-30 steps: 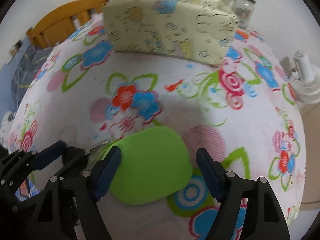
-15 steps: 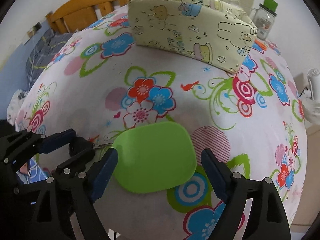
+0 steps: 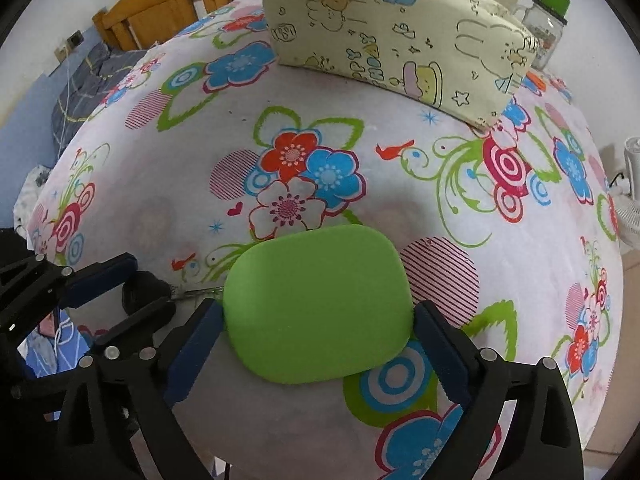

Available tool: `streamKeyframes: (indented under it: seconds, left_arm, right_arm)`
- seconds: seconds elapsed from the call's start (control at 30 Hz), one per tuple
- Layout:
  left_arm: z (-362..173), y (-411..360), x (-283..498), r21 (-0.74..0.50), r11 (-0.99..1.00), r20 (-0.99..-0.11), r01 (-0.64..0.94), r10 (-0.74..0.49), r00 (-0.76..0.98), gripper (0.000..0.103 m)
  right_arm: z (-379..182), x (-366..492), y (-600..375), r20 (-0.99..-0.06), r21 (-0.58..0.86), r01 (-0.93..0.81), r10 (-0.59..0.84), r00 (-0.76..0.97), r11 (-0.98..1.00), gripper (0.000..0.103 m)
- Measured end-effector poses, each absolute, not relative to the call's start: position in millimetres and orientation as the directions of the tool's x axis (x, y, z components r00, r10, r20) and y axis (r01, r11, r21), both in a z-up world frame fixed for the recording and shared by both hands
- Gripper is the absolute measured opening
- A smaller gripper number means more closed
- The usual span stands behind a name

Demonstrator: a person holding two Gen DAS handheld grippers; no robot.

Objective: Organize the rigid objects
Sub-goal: 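Lift the key and green brush and carry both toward the fabric box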

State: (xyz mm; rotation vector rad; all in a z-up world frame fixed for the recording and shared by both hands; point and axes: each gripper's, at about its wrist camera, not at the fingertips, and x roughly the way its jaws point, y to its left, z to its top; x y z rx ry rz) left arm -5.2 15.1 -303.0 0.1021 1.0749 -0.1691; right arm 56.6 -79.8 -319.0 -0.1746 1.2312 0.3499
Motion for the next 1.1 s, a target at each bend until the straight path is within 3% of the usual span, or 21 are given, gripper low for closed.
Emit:
streamKeyframes:
  seconds: [0.5, 1.1]
  left_arm:
    - [-294, 15, 18, -0.042, 0.989, -0.873, 0.141, -0.104, 0.476, 0.035]
    - [-255, -1, 60, -0.04, 0.982, -0.847, 0.183, -0.131, 0.516, 0.035]
  right_arm:
    - [-315, 74, -97, -0.94, 0.073, -0.159, 0.121, 0.32, 0.985, 0.095]
    - [-262, 93, -122, -0.892, 0.065, -0.064, 0.087, 0.444, 0.996, 0.095]
